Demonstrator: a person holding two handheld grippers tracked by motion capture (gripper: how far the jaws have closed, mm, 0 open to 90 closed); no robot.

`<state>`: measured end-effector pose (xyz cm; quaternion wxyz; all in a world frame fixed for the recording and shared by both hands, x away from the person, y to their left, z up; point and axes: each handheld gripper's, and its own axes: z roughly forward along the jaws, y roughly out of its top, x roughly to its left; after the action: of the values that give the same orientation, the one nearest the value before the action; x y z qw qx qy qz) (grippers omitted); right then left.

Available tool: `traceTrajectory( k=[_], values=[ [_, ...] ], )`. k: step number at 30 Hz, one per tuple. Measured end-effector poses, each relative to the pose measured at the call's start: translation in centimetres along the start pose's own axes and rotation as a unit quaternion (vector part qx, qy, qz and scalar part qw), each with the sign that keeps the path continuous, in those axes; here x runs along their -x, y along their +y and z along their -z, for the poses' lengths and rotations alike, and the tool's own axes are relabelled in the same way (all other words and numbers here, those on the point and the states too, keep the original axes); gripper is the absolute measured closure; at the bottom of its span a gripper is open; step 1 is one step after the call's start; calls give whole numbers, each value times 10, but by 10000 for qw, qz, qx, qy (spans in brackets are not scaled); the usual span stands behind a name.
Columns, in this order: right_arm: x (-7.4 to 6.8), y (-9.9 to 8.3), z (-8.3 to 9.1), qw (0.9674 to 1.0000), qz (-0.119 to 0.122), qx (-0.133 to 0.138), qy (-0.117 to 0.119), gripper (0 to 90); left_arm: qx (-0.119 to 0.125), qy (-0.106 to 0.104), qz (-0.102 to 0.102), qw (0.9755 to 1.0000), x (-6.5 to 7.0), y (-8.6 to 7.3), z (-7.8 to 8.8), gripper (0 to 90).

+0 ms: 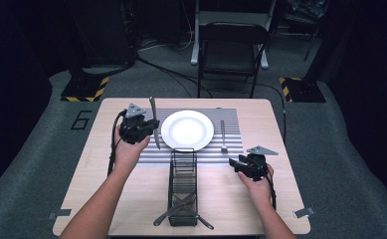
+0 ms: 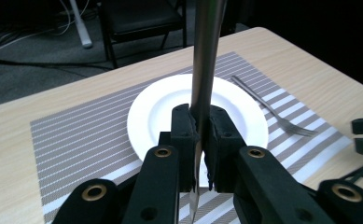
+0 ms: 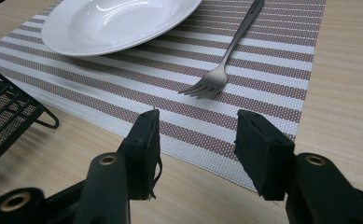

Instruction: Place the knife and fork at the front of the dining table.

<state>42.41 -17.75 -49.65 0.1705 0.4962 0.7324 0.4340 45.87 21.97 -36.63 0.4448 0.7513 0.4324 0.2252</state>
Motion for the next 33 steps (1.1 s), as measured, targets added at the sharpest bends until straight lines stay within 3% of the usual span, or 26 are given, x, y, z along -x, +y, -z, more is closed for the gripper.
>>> traceTrajectory(
  k=[13, 24, 33],
  values=[
    [0, 0, -1, 10000, 29, -14, 5, 494, -186, 328, 251, 9990, -20, -28, -15, 826],
    [0, -1, -1, 10000, -13, -24, 0, 494, -334, 436, 431, 9976, -30, -43, -15, 826],
    [-2, -1, -2, 10000, -12, -54, 9, 494, -414, 492, 459, 9969, -34, -50, -14, 826]
  ],
)
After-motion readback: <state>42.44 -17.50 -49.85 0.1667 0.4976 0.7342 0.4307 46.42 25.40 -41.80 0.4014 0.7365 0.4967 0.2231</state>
